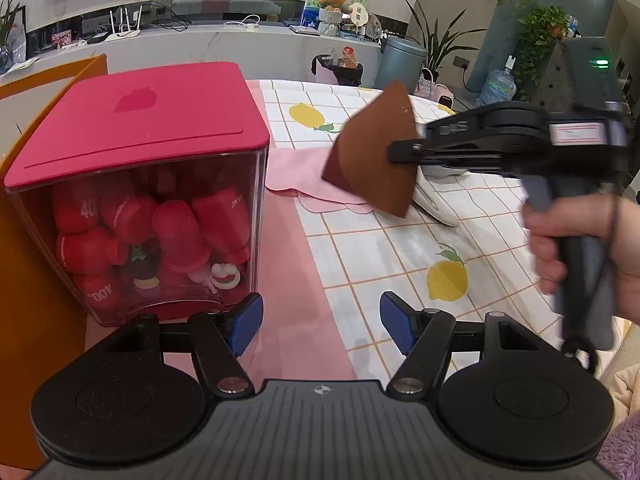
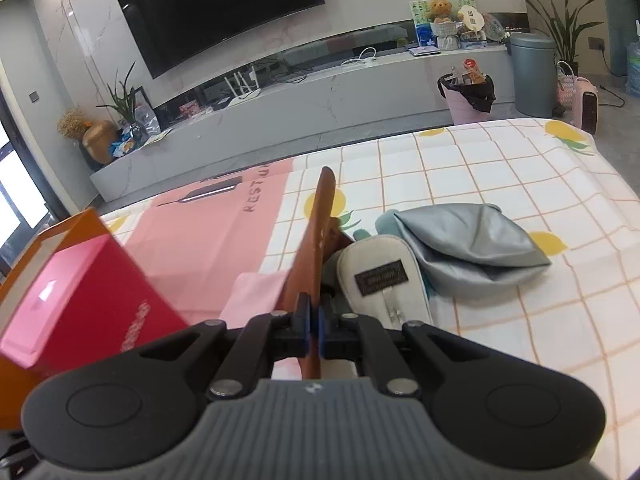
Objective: Organize soft objects
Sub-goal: 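Lift the brown cloth with the right tool while the left tool moves toward the white plush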
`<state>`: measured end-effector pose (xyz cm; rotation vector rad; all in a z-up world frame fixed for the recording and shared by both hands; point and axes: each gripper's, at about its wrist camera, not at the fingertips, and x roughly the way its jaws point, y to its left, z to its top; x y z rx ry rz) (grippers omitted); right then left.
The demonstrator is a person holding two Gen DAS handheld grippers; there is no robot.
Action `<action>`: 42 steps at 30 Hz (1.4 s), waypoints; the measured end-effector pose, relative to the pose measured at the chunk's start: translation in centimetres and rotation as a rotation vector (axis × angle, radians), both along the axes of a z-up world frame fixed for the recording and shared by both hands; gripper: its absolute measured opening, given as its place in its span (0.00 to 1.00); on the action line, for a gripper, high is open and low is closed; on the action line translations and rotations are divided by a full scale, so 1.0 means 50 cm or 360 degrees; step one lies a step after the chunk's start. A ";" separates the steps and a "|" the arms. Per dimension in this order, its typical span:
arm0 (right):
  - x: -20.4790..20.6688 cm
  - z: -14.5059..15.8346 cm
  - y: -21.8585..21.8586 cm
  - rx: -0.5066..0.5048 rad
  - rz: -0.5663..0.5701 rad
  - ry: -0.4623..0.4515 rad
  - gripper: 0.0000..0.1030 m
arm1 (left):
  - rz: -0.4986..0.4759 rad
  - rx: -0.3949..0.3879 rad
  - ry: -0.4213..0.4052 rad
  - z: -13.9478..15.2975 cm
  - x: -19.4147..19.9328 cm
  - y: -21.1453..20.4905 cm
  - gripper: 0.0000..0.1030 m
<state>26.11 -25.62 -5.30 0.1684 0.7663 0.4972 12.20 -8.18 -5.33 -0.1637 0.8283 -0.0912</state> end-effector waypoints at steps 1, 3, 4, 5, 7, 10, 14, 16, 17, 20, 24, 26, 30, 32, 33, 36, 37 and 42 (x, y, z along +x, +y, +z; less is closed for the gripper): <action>-0.012 0.013 -0.004 -0.0053 -0.0001 0.0039 0.01 | -0.0004 0.0003 -0.0008 0.003 -0.003 0.001 0.76; -0.046 0.039 -0.016 -0.0222 -0.0037 0.0101 0.01 | -0.0006 0.0009 -0.0020 0.006 -0.008 0.002 0.76; -0.068 0.053 -0.024 -0.0291 -0.0034 0.0086 0.01 | -0.0007 0.0012 -0.0023 0.007 -0.010 0.003 0.76; -0.091 0.066 -0.030 -0.0363 0.0002 0.0058 0.01 | -0.0010 0.0013 -0.0023 0.008 -0.012 0.002 0.76; -0.129 0.073 -0.050 -0.0463 -0.0011 0.0084 0.01 | -0.0012 0.0007 -0.0019 0.008 -0.015 0.002 0.76; -0.168 0.057 -0.078 -0.0624 -0.0101 0.0122 0.01 | -0.0011 0.0012 -0.0009 0.009 -0.015 0.002 0.76; -0.158 0.023 -0.120 -0.0774 -0.0249 0.0251 0.09 | -0.0009 0.0014 -0.0008 0.012 -0.017 0.002 0.76; -0.142 0.013 -0.138 -0.0687 -0.0293 0.0288 0.31 | -0.0015 0.0022 -0.0006 0.012 -0.017 0.003 0.76; -0.131 0.008 -0.146 -0.0627 -0.0320 0.0323 0.68 | -0.0018 0.0026 -0.0003 0.013 -0.016 0.002 0.76; -0.112 -0.006 -0.148 -0.0515 -0.0375 0.0406 0.91 | -0.0023 0.0026 0.0001 0.011 -0.016 -0.001 0.76; -0.079 -0.028 -0.137 -0.0460 -0.0530 0.0547 0.94 | -0.0026 0.0024 0.0018 0.007 -0.013 -0.003 0.76; -0.065 -0.042 -0.129 -0.0504 -0.0598 0.0583 0.94 | -0.0026 0.0024 0.0023 0.005 -0.014 -0.003 0.76; -0.047 -0.058 -0.116 -0.0574 -0.0645 0.0602 0.98 | -0.0034 0.0023 0.0026 0.005 -0.012 -0.005 0.76; -0.049 -0.059 -0.107 -0.0625 -0.0621 0.0577 0.97 | -0.0035 0.0022 0.0025 0.005 -0.012 -0.006 0.76; -0.050 -0.058 -0.107 -0.0630 -0.0614 0.0572 0.97 | -0.0038 0.0020 0.0027 0.005 -0.011 -0.007 0.76; -0.057 -0.058 -0.108 -0.0634 -0.0500 0.0542 0.94 | -0.0053 0.0018 0.0034 0.005 -0.009 -0.011 0.76; -0.063 -0.053 -0.106 -0.0643 -0.0429 0.0494 0.85 | -0.0058 0.0021 0.0035 0.005 -0.008 -0.014 0.76; -0.070 -0.037 -0.101 -0.0632 -0.0314 0.0428 0.56 | -0.0093 0.0058 0.0030 0.007 0.002 -0.034 0.76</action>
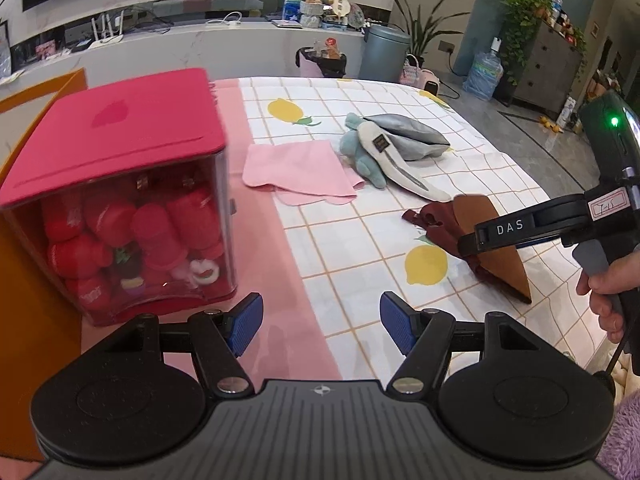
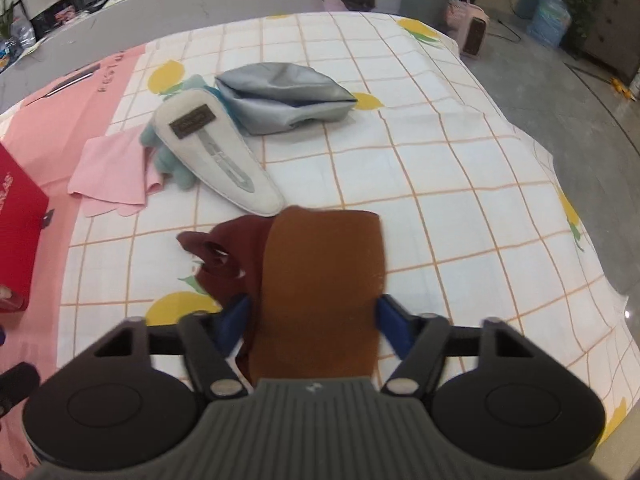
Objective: Organize soft objects
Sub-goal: 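Lift the brown cloth with the right tool while the left tool moves toward the white plush, then close the left tool on the white-and-teal plush while the right tool holds the brown cloth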
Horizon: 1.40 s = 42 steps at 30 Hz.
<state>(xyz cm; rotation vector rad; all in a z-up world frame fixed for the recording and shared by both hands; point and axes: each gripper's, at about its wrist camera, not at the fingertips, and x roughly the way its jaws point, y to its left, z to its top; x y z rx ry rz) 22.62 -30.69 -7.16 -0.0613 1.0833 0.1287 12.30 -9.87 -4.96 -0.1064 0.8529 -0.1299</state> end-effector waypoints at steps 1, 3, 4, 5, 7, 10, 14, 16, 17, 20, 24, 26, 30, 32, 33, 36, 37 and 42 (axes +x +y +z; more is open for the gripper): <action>-0.002 0.003 0.000 0.0011 0.0018 -0.0005 0.45 | -0.0002 0.0009 -0.0006 0.001 0.004 -0.006 0.76; -0.002 0.007 -0.002 0.0031 0.0040 -0.0001 0.34 | -0.0011 0.0013 -0.0024 0.002 0.012 -0.020 0.76; -0.004 0.009 -0.003 0.0034 0.0055 -0.0002 0.26 | -0.0015 0.0005 -0.0035 0.003 0.016 -0.026 0.76; -0.006 0.011 -0.005 0.0034 0.0069 -0.0007 0.23 | -0.0012 -0.0011 -0.0043 0.004 0.021 -0.033 0.76; -0.011 0.018 -0.014 0.0043 0.0075 -0.0037 0.20 | 0.0009 -0.0064 -0.0047 0.006 0.035 -0.043 0.76; -0.009 0.033 -0.033 0.0067 0.0045 -0.0102 0.20 | 0.0048 -0.0147 -0.0025 0.005 0.069 -0.063 0.76; 0.006 0.041 -0.043 0.0011 0.0006 -0.0186 0.19 | 0.0114 -0.0174 -0.0008 -0.001 0.126 -0.095 0.76; 0.021 0.038 -0.042 -0.0004 0.0002 -0.0207 0.19 | 0.0170 -0.0193 -0.0006 -0.003 0.156 -0.104 0.76; 0.030 0.036 -0.039 -0.0026 0.0000 -0.0215 0.19 | 0.0203 -0.0205 -0.0003 -0.005 0.170 -0.107 0.76; 0.059 0.032 -0.032 -0.0114 0.0017 -0.0244 0.19 | 0.0271 -0.0261 0.0016 -0.011 0.210 -0.115 0.76; 0.080 0.019 -0.032 -0.0053 0.0074 -0.0175 0.19 | 0.0284 -0.0263 0.0053 -0.019 0.257 -0.132 0.76; 0.076 0.010 -0.034 -0.0006 0.0102 -0.0155 0.19 | 0.0323 -0.0285 0.0072 -0.027 0.273 -0.136 0.76; 0.070 0.002 -0.044 0.0017 0.0099 -0.0136 0.19 | 0.0381 -0.0353 0.0133 -0.050 0.299 -0.138 0.75; 0.066 0.003 -0.053 0.0046 0.0092 -0.0134 0.20 | 0.0397 -0.0365 0.0159 -0.058 0.314 -0.140 0.75; 0.065 0.003 -0.055 0.0055 0.0094 -0.0132 0.20 | 0.0417 -0.0368 0.0143 -0.060 0.316 -0.141 0.75; 0.062 -0.002 -0.057 0.0068 0.0107 -0.0122 0.23 | 0.0455 -0.0359 0.0120 -0.062 0.326 -0.143 0.76; 0.061 -0.004 -0.057 0.0072 0.0107 -0.0122 0.24 | 0.0466 -0.0355 0.0114 -0.061 0.330 -0.144 0.76; 0.062 -0.004 -0.053 0.0063 0.0117 -0.0130 0.24 | 0.0498 -0.0257 0.0086 -0.060 0.339 -0.149 0.45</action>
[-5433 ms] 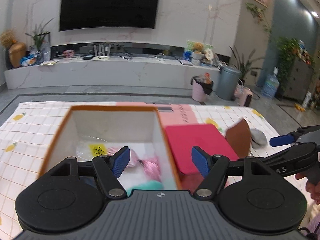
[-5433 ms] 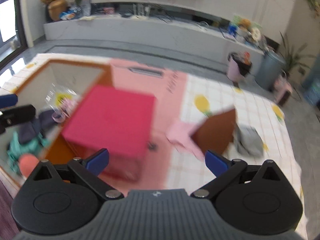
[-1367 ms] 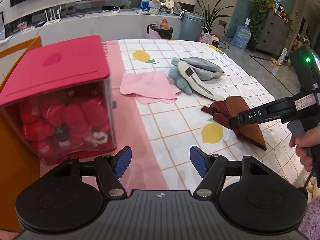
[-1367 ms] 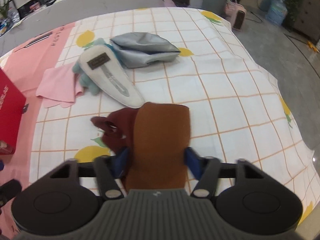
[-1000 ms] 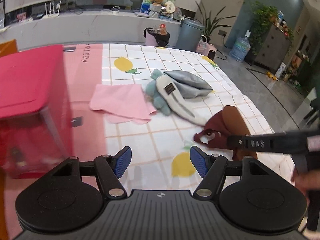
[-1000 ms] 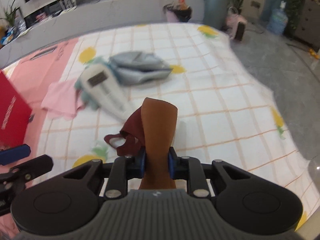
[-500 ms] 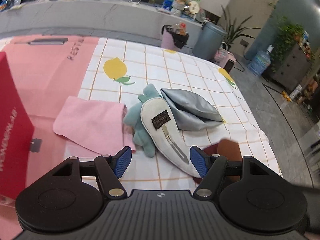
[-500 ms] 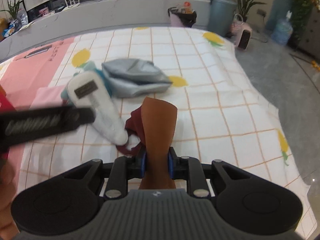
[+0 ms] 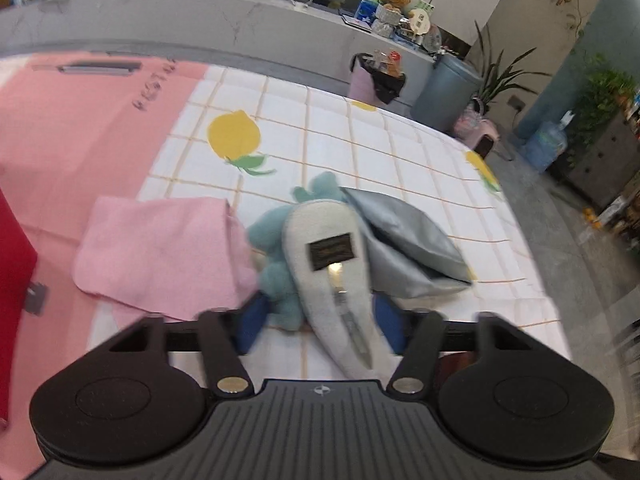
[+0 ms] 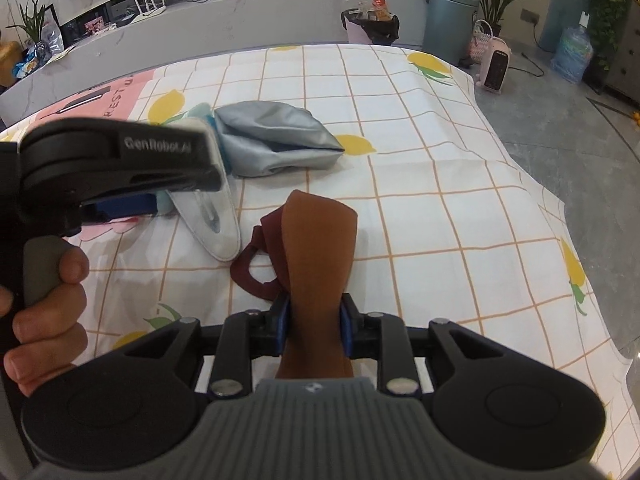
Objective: Organize soft objects
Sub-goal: 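Close the left tool on the white-and-teal plush while the right tool holds the brown cloth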
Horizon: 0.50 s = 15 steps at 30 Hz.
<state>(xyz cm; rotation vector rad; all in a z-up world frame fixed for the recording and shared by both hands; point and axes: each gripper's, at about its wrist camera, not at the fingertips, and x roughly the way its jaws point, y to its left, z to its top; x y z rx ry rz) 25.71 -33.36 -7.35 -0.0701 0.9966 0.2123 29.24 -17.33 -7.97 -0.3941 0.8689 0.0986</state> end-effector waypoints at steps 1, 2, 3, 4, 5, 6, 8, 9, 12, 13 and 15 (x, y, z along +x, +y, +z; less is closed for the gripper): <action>-0.001 0.000 0.001 -0.0001 0.0003 -0.0002 0.24 | 0.0013 0.0041 -0.0006 -0.001 -0.002 0.000 0.42; -0.002 0.000 0.001 -0.0003 0.0008 -0.0004 0.24 | 0.0002 0.0019 -0.0024 -0.002 -0.005 0.004 0.37; -0.003 0.000 0.000 -0.0004 0.0013 -0.0006 0.24 | -0.0001 0.0017 -0.0030 -0.003 -0.008 0.008 0.32; -0.003 0.000 0.000 -0.0003 0.0015 -0.0006 0.24 | -0.0016 0.0030 -0.0030 -0.002 -0.012 0.010 0.31; -0.003 0.000 0.000 0.0000 0.0016 -0.0006 0.24 | -0.0041 0.0036 -0.0022 -0.001 -0.017 0.012 0.24; -0.005 0.000 -0.002 0.0003 0.0016 -0.0006 0.24 | -0.0059 0.0046 0.0006 0.001 -0.024 0.013 0.03; -0.006 0.000 -0.003 0.0006 0.0021 -0.0005 0.24 | -0.0082 0.0100 0.0044 0.002 -0.048 0.017 0.03; -0.006 0.000 -0.003 0.0006 0.0023 -0.0005 0.24 | -0.0116 0.0112 0.0043 0.003 -0.062 0.019 0.03; -0.006 0.001 -0.004 0.0006 0.0026 0.0000 0.25 | -0.0203 0.0176 0.0035 0.008 -0.104 0.022 0.03; -0.007 0.001 -0.003 0.0003 0.0029 0.0002 0.25 | -0.0221 0.0183 0.0035 0.010 -0.113 0.025 0.03; -0.007 0.000 -0.001 -0.0001 0.0034 0.0006 0.25 | -0.0239 0.0147 0.0039 0.015 -0.119 0.035 0.07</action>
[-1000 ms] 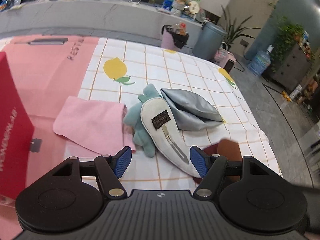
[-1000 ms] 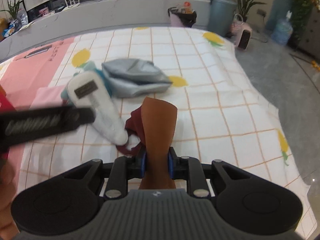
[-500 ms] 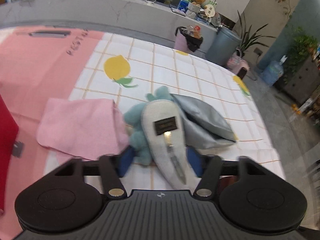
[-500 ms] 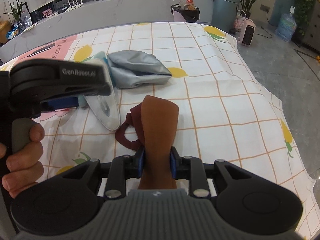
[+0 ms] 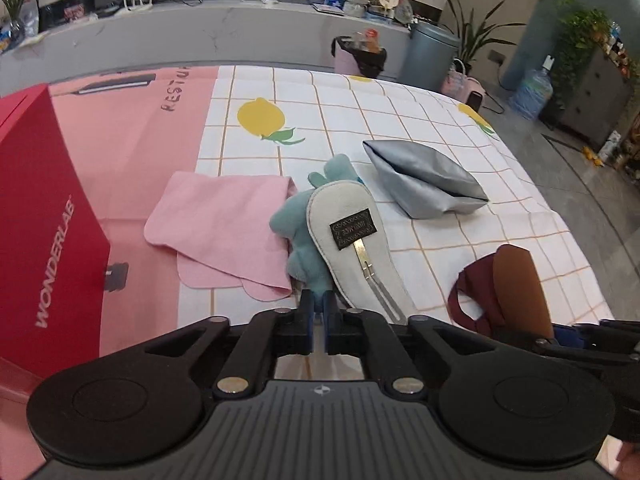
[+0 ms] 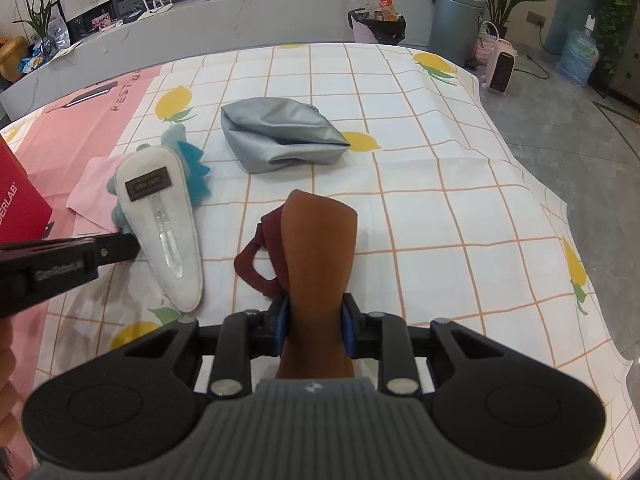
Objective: Organize soft objects
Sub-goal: 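Close the left tool on the white-and-teal plush while the right tool holds the brown cloth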
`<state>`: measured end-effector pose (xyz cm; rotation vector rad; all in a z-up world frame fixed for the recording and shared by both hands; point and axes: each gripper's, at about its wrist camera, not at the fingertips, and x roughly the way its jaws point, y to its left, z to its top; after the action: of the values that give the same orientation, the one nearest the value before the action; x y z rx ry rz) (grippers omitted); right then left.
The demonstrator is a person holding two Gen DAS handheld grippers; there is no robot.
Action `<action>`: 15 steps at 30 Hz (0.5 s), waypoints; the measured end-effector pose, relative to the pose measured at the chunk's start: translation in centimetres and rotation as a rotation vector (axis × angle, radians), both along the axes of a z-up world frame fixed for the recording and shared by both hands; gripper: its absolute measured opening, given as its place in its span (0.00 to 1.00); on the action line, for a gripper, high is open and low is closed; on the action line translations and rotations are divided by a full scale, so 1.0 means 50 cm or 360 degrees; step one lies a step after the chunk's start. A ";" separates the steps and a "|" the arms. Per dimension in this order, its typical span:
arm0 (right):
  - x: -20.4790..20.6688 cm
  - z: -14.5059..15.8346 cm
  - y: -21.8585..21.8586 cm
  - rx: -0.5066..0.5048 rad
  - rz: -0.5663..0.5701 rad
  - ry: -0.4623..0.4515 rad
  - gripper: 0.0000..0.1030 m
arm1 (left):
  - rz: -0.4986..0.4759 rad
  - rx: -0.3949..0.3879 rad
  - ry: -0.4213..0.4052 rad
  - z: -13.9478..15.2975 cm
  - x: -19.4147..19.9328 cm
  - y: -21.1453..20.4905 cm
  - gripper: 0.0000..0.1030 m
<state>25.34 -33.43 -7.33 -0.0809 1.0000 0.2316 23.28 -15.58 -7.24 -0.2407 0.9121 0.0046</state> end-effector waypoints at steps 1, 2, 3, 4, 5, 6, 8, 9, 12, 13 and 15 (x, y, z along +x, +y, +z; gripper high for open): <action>-0.001 0.000 0.000 -0.0001 0.0003 0.0002 0.25 | 0.0002 -0.0019 0.0000 0.003 0.000 0.006 0.07; -0.001 0.000 0.001 -0.0002 0.0006 0.0002 0.25 | 0.0008 -0.0020 -0.0002 0.006 0.000 0.010 0.07; -0.003 0.000 0.000 -0.0001 0.0007 0.0001 0.25 | 0.0013 -0.0014 -0.0002 0.008 0.002 0.014 0.06; -0.002 -0.001 -0.001 0.0003 0.0005 0.0001 0.25 | 0.0010 -0.0013 0.0000 0.008 0.003 0.017 0.06; -0.002 -0.001 -0.002 0.0008 0.0003 0.0002 0.26 | -0.0002 -0.0025 0.0008 0.009 0.003 0.018 0.07; -0.002 -0.001 -0.003 0.0013 0.0000 0.0004 0.26 | -0.0017 -0.0041 0.0022 0.011 0.004 0.017 0.12; -0.002 -0.001 -0.002 0.0012 0.0002 0.0005 0.28 | -0.0020 -0.0067 0.0029 0.015 0.015 0.014 0.43; -0.002 -0.001 0.000 0.0010 0.0007 0.0005 0.28 | -0.0015 -0.0055 0.0020 0.019 0.020 0.007 0.62; -0.004 -0.002 0.004 -0.0003 0.0019 0.0004 0.30 | 0.0038 0.0068 -0.0043 0.032 0.036 -0.022 0.69; -0.004 -0.002 0.004 -0.0003 0.0021 0.0004 0.30 | 0.0058 0.0102 -0.0056 0.034 0.043 -0.032 0.72; -0.004 -0.002 0.003 0.0004 0.0017 0.0004 0.30 | 0.0067 0.0150 -0.0052 0.032 0.063 -0.050 0.73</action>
<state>25.13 -33.30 -7.42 -0.0835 1.0021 0.2430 26.42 -18.07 -5.67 -0.1719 0.8718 0.0821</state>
